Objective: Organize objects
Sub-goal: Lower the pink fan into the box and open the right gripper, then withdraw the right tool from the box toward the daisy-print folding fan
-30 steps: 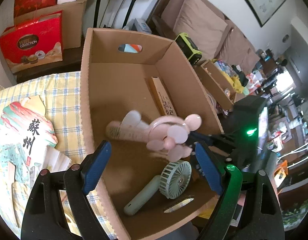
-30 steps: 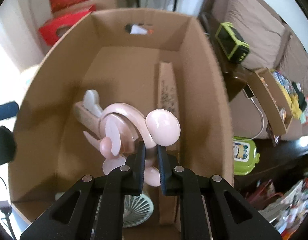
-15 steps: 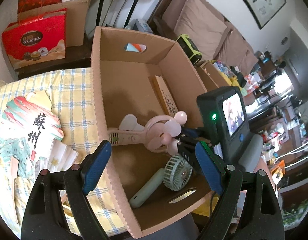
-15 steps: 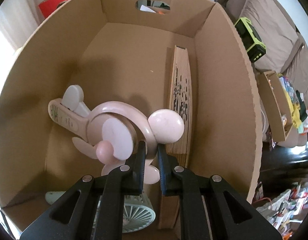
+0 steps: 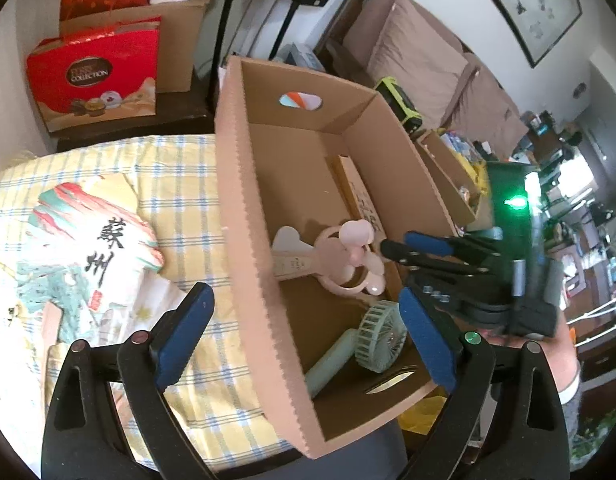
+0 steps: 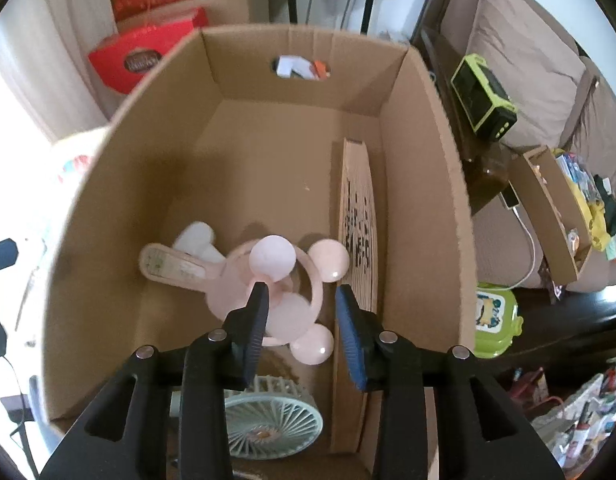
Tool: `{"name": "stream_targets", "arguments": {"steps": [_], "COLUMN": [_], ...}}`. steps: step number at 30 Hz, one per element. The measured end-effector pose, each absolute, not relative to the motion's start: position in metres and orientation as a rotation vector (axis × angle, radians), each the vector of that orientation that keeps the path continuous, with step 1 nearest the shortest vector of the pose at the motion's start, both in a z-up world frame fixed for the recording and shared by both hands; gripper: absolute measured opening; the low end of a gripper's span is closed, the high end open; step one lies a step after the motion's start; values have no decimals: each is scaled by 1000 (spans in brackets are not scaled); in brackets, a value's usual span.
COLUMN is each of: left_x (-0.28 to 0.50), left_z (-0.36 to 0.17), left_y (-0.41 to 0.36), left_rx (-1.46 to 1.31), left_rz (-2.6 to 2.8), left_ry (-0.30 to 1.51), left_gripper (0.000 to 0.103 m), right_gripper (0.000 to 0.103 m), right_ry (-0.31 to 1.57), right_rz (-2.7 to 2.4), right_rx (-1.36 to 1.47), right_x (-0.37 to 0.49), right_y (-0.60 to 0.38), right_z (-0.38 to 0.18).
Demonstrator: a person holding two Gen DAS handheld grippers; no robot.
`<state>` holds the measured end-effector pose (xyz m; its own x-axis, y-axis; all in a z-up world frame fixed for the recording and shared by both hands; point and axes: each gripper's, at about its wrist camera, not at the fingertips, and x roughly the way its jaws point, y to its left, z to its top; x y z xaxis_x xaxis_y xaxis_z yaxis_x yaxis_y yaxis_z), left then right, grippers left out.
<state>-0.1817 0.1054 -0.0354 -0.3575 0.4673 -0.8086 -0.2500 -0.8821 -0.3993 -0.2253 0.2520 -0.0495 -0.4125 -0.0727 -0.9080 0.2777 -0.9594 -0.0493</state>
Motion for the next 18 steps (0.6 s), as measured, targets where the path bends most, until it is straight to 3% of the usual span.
{"name": "stream_targets", "arguments": {"steps": [11,18], "left_x": [-167,-156], "left_z": [-36,-31], "left_y": [81,60], "left_rx": [-1459,-1458], "left_rz": [2332,2393], "left_ry": [-247,-211], "left_gripper": [97,101], "right_gripper": [58,65], "right_ry": [194,185], "right_rz": [-2480,-2451], "right_rx": [1412,1358], "right_x": [-197,-181], "right_y": [235,216], "right_z": [-13,-7]}}
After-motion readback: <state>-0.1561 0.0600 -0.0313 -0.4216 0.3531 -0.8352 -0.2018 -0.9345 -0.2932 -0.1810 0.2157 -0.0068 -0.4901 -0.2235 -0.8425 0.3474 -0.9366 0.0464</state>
